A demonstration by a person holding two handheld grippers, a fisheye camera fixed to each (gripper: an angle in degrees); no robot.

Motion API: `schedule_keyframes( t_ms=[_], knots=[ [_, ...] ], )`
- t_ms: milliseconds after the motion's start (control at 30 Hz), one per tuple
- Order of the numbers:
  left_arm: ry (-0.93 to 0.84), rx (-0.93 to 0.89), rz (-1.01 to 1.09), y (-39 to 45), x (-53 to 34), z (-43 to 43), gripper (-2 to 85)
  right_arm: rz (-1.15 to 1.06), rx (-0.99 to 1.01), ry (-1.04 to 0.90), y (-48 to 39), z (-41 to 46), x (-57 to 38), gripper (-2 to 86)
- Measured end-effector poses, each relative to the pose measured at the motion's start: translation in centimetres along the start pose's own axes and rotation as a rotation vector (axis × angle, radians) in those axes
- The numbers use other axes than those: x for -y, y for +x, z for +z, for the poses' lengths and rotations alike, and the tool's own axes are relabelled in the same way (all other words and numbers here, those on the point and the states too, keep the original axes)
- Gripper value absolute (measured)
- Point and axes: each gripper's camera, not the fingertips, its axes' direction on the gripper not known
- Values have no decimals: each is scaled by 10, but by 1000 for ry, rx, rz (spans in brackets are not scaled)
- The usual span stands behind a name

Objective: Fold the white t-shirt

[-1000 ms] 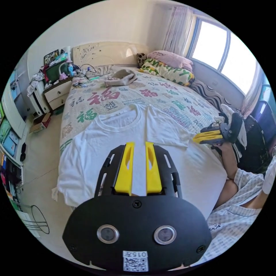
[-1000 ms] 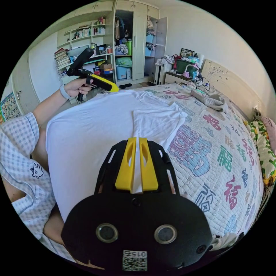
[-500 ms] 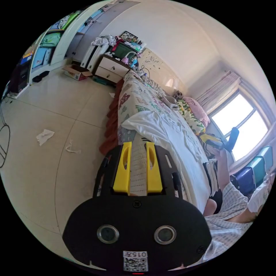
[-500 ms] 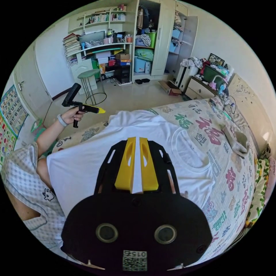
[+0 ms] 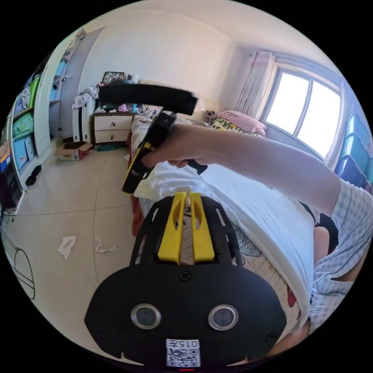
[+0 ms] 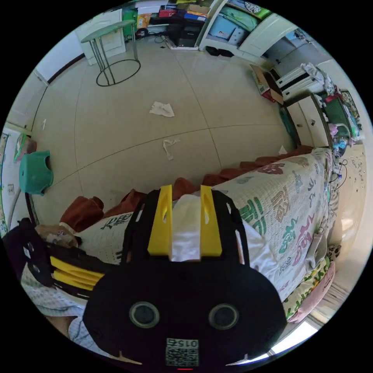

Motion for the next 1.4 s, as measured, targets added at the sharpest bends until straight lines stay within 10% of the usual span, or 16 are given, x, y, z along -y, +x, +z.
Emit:
schedule_keyframes(
  t_ms=[400,900,1167,1400],
  knots=[
    [0,79,23,35,-7,-23,53,-43,-128,-107,-11,22,22,-7],
    [147,213,351,159,15,-59,9,311,-36,610,71,-95,-234,-8],
    [-46,182,563,251,3,-16,49,491,39,417,112,-31,-395,64],
    [-110,235,696,305,24,14,50,270,116,383,101,-20,-357,79]
  ],
)
